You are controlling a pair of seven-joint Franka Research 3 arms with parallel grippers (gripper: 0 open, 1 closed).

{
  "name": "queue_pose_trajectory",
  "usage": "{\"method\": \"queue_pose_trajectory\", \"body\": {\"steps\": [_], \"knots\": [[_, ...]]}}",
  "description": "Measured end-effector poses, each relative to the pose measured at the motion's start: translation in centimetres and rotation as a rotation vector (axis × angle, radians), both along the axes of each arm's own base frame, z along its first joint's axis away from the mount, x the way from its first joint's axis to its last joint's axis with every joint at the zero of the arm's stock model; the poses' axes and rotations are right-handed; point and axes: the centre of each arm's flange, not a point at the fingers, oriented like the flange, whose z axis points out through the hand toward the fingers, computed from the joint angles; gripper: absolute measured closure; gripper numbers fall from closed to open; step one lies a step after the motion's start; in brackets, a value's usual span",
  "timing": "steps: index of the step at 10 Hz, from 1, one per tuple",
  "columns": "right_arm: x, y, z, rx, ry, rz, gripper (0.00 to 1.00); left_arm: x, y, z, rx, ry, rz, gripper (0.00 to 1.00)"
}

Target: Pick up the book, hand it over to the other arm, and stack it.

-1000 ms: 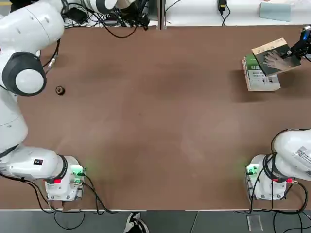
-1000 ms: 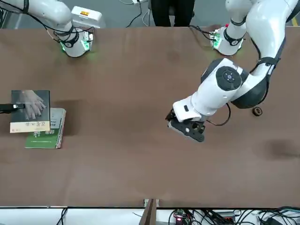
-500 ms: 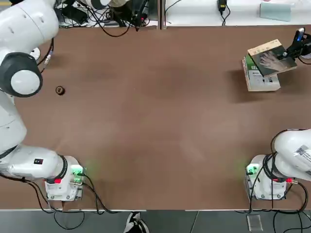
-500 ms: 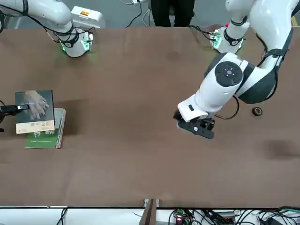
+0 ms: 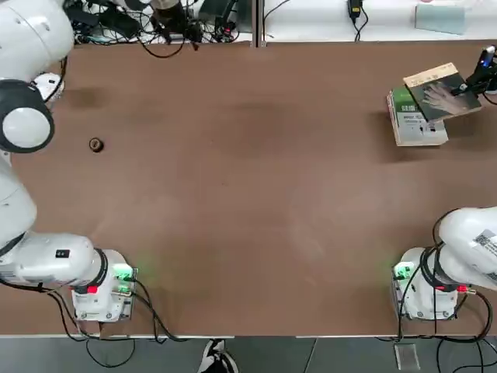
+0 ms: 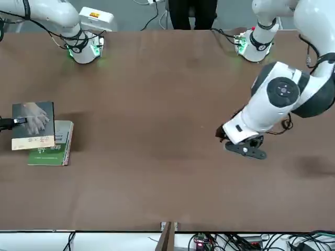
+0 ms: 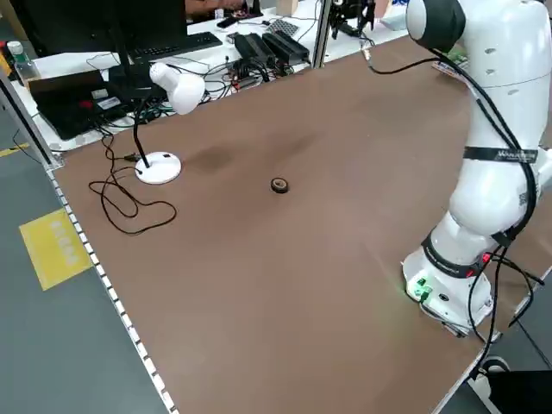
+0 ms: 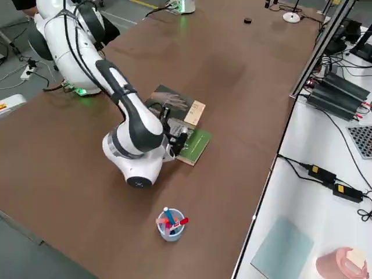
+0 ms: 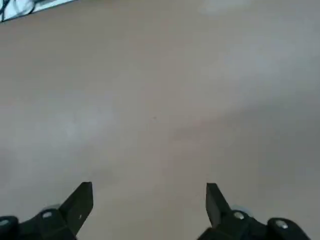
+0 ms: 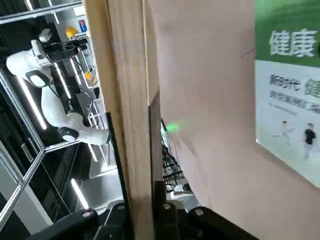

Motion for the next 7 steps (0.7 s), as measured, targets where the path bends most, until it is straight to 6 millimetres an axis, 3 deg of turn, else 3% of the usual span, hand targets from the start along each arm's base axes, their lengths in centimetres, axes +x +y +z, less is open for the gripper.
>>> {"method": "queue_pose_trajectory", "body": {"steps": [4,7], "knots": [[0.2,-1.1,-2.6,-0.040,-0.029,0.001,0.84,0.0,3.7,-0.2,0.017,0.016,0.045,0.00],[0.3,-1.8,-4.2,-0.100,-0.055,0.011,0.84,-0.8,4.5,-0.1,0.028,0.018,0.049,0.00]]}}
